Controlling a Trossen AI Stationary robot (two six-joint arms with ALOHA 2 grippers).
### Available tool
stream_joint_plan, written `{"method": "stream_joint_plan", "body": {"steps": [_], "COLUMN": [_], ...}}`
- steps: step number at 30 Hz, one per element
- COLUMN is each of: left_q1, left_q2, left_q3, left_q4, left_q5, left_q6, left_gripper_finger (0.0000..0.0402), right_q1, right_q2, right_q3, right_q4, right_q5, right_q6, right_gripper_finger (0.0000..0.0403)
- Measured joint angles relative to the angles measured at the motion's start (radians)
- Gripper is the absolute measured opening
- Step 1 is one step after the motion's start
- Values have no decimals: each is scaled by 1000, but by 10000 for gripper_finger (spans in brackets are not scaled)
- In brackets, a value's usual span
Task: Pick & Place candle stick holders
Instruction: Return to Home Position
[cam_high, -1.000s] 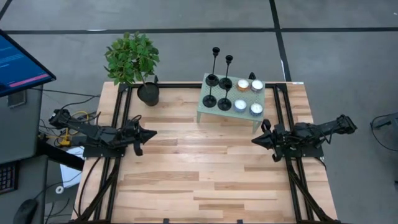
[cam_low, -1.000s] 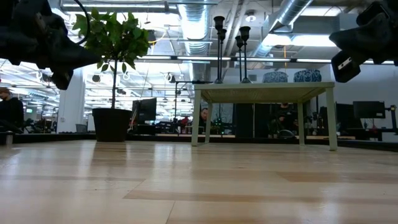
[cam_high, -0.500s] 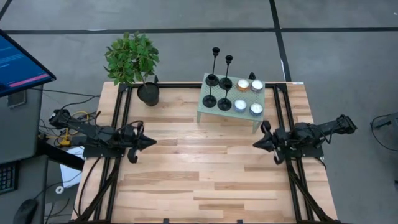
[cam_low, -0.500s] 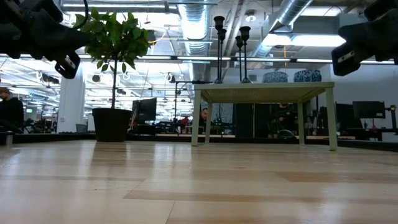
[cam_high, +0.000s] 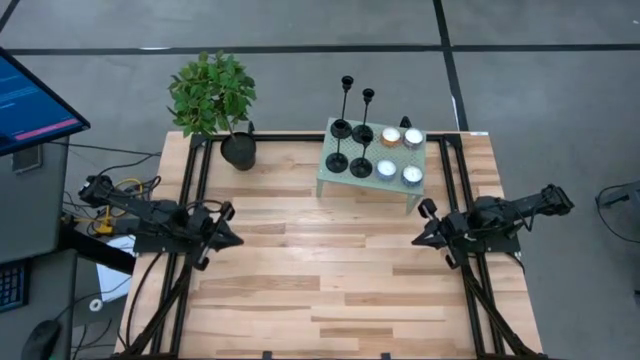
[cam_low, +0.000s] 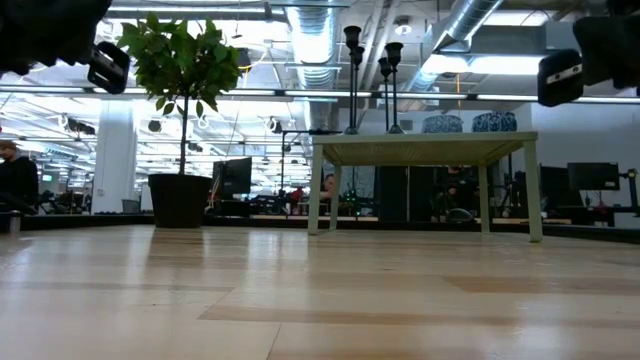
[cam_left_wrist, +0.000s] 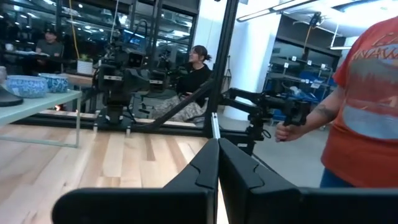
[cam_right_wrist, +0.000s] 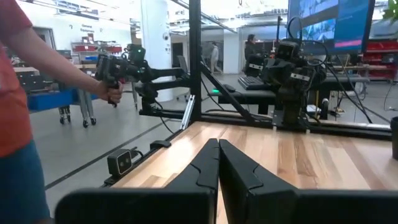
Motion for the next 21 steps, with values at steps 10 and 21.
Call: {"method": "stream_joint_plan", "body": {"steps": [10, 21], "left_q1": [0, 0], "left_q2": [3, 3], "left_q3": [0, 0], "left_q4": [1, 2], "left_q5": [-7, -7], "left_q6": [-5, -8], "left_gripper_finger": [8, 8], "right_q1": [0, 0], "right_q2": [0, 0], "right_q3": [0, 0], "right_q4": [-35, -35], "right_q5": [1, 1], "right_q6": [5, 7], "right_gripper_finger": [0, 0]}}
